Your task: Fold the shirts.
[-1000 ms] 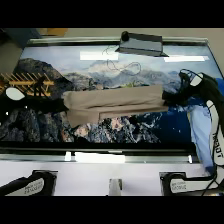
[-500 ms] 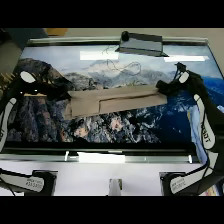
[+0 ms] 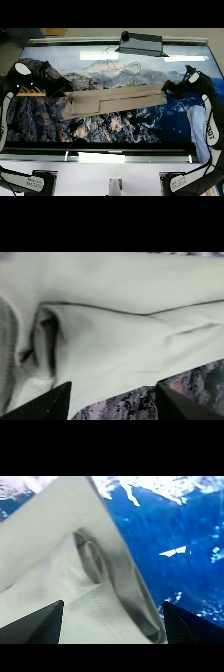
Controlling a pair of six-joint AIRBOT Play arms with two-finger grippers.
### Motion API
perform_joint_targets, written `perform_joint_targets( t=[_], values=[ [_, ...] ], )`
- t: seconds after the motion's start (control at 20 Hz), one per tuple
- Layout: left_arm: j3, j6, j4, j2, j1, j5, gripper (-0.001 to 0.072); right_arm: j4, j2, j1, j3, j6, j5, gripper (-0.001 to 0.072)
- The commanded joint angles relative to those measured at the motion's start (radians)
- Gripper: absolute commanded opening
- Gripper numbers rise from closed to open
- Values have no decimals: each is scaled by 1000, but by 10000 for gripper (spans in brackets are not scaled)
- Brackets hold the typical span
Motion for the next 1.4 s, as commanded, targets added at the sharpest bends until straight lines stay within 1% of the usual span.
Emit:
perform_joint_targets(
  t=[0.0,0.15,0.3,0.35,0.4,0.45,0.5,0.55,0.6,0.65,0.7,0.8,0.9,1.0,1.1,1.15,1.25,1.35],
  values=[
    [69,34,-8,69,-38,-26,596,54,-37,-19,1,-18,21,696],
    [85,36,-18,128,-82,-25,596,184,-86,-1,2,-60,12,695],
    [85,36,-61,166,-116,-23,596,204,-111,40,2,-58,-8,693],
    [85,36,-81,171,-127,-23,596,203,-113,50,2,-47,-23,670],
    [85,36,-100,171,-140,-24,596,211,-113,61,2,-41,-34,518],
    [85,36,-104,168,-156,-24,596,226,-111,64,2,-40,-38,217],
    [84,37,-103,163,-175,-23,595,247,-105,63,2,-37,-37,39],
    [84,43,-103,154,-196,-19,497,257,-90,62,2,-40,-31,42],
    [84,83,-103,142,-221,-11,119,257,-66,61,2,-54,-21,41],
    [84,151,-103,123,-255,13,39,257,-31,62,2,-79,0,41],
    [84,167,-103,98,-286,49,35,257,11,62,2,-114,31,40],
    [84,116,-104,21,-365,132,35,257,111,62,2,-161,128,40],
    [84,79,-132,-70,-449,183,34,256,217,63,2,-164,229,40],
    [84,81,-246,-159,-520,204,33,254,317,63,1,-160,320,41],
    [84,115,-312,-220,-575,246,34,253,404,63,1,-135,405,41],
    [84,105,-312,-241,-594,283,33,254,444,63,1,-123,445,41],
    [84,54,-329,-282,-631,375,33,253,508,63,1,-92,518,41],
    [84,21,-389,-323,-666,428,33,251,559,63,1,-72,572,42]
  ],
)
